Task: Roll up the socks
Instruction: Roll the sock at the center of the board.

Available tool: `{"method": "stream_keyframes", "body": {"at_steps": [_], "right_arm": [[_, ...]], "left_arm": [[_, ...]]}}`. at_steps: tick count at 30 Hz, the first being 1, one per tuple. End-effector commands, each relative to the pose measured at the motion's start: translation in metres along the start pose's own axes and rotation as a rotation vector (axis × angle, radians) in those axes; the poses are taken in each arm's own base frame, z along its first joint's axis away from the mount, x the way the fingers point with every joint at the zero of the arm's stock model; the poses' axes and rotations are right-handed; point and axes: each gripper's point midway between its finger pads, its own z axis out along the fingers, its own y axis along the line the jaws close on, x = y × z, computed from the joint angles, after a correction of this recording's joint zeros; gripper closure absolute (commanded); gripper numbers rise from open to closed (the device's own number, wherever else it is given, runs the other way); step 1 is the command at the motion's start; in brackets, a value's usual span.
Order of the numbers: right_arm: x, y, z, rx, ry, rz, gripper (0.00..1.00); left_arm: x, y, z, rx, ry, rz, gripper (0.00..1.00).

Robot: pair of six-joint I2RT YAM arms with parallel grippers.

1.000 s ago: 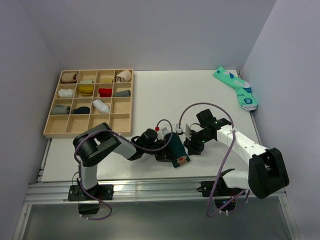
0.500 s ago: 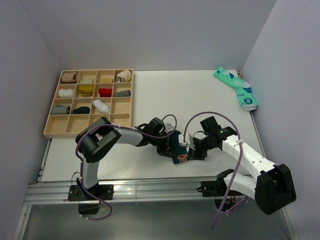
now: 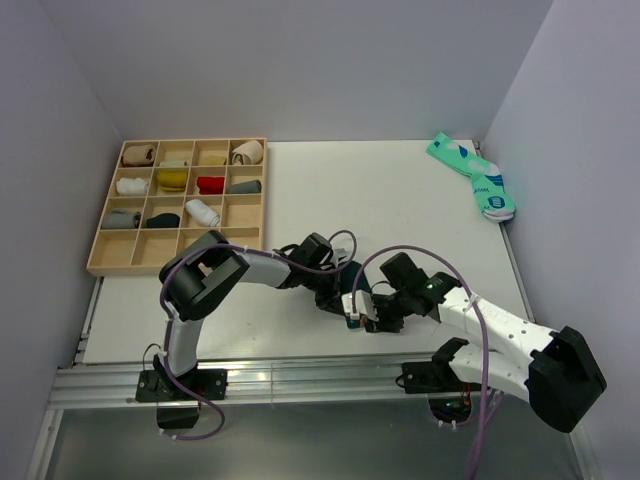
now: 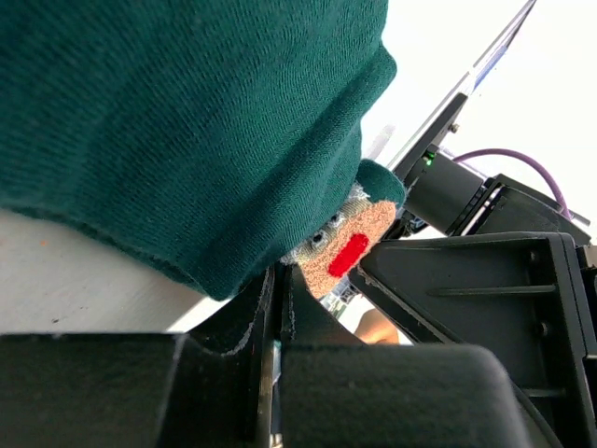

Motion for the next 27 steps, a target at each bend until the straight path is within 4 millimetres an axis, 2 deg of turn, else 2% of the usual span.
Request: {"method": "stream_keyframes", "body": {"at_steps": [1, 8, 16, 23, 27], "right_arm": [[-0.005, -0.022, 0.004, 0.097, 0.0, -0.021, 0.57], [-0.008, -0.032, 0.001, 0.172, -0.013, -0.047, 0.57], [-0.015, -0.029, -0.007, 0.208, -0.036, -0.085, 0.56], [0.0, -0.022, 0.006, 0.145, 0.025, -0.078, 0.55], [0.004, -0.025, 0.011, 0.151, 0.042, -0.075, 0.55]], "left_arm": [[-0.002, 0.01, 0.004, -0.03, 0.005, 0.007, 1.0], [-0.001, 0.012, 0.004, -0.031, 0.016, 0.009, 1.0], [-0.001, 0.016, 0.005, -0.031, 0.026, 0.005, 1.0], [-0.005, 0.015, 0.005, -0.032, 0.029, 0.013, 1.0], [-0.007, 0.014, 0.004, -0.033, 0.033, 0.017, 1.0]]}}
